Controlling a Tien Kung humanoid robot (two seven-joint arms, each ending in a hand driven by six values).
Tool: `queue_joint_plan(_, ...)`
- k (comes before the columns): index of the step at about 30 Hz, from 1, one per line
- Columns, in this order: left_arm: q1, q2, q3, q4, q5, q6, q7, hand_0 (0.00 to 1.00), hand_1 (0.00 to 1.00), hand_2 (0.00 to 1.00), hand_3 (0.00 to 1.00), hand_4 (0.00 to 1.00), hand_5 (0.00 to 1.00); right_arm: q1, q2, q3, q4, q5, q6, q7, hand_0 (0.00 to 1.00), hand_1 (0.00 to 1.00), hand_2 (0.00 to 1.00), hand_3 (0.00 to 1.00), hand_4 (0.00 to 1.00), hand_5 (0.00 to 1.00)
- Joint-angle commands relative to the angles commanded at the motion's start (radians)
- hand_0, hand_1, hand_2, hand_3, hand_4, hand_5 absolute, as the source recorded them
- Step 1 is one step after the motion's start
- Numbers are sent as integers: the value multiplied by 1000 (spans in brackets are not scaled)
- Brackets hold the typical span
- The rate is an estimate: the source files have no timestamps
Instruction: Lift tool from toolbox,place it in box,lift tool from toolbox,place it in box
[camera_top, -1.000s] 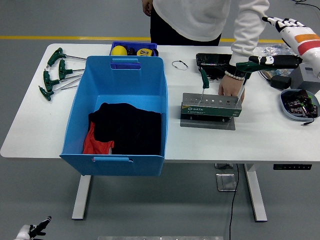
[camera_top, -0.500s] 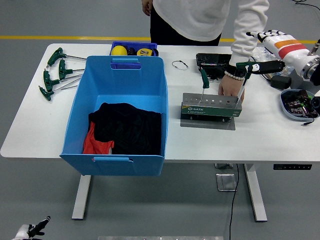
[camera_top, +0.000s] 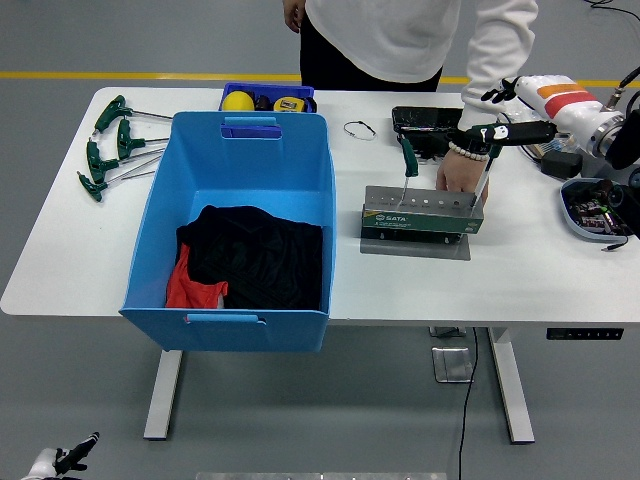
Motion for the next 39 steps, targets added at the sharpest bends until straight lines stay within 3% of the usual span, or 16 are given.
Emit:
queue_joint_plan(2, -1, 0, 2, 0, -2, 0, 0, 619, 575, 677, 719, 737, 757, 7, 8, -11, -19, 5, 4, 1, 549, 635, 643, 730, 998, 998)
queue_joint_plan(3, -2, 0, 3, 0, -3, 0, 0, 612, 573, 674, 718, 738, 757, 10, 12, -17, -29, 6, 5, 3, 471, 574, 587, 695, 998, 998)
queue_joint_plan(9, -2, 1, 3, 0, -6, 2, 0, 612, 573, 674, 718, 738, 757, 18, 15, -33, -67, -6, 6, 20, 471, 574, 587, 695, 998, 998)
queue_joint_plan(10, -1, 2, 2, 0, -7, 3, -1, 607, 566, 675, 712, 737, 746, 18, 15, -37, -71, -11, 7, 21, 413, 516, 499, 634, 998, 998)
queue_joint_plan(15, -2, 1, 2, 0, -5, 3, 0, 607, 566, 675, 712, 737, 746, 18, 16, -47, -78, -30, 9, 19, 413, 516, 499, 634, 998, 998)
queue_joint_plan(16, -2, 1, 2, 0, -5, 3, 1, 605, 561, 671, 708, 736, 738, 18, 16, -49, -79, -32, 8, 18, 384, 461, 439, 568, 998, 998)
queue_joint_plan(21, -3, 0, 6, 0, -9, 3, 1, 605, 561, 671, 708, 736, 738, 15, 18, -53, -85, -25, 8, 13, 384, 461, 439, 568, 998, 998)
queue_joint_plan(22, -3, 0, 7, 0, -10, 3, 1, 604, 560, 670, 704, 737, 727, 13, 17, -53, -84, -13, 7, 14, 314, 386, 392, 456, 998, 998)
queue_joint_plan(39, -13, -5, 26, 0, -27, 3, -4, 610, 563, 670, 700, 738, 719, -7, 17, -46, -94, 25, -7, -7, 295, 306, 340, 364, 998, 998)
